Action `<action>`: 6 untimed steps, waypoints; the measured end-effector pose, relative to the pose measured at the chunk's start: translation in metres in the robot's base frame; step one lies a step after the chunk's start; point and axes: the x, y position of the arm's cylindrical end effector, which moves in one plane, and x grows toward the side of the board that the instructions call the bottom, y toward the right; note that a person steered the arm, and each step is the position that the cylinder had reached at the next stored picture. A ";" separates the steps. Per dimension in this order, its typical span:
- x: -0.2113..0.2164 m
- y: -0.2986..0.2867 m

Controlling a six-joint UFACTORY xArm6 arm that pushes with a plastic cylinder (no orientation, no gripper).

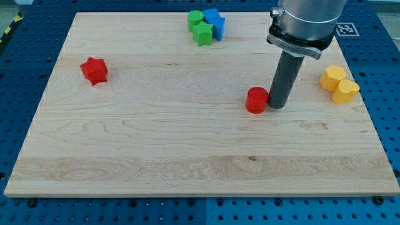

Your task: Push the red circle towards the center left

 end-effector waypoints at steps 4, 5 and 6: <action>-0.002 -0.082; -0.002 -0.110; -0.002 -0.137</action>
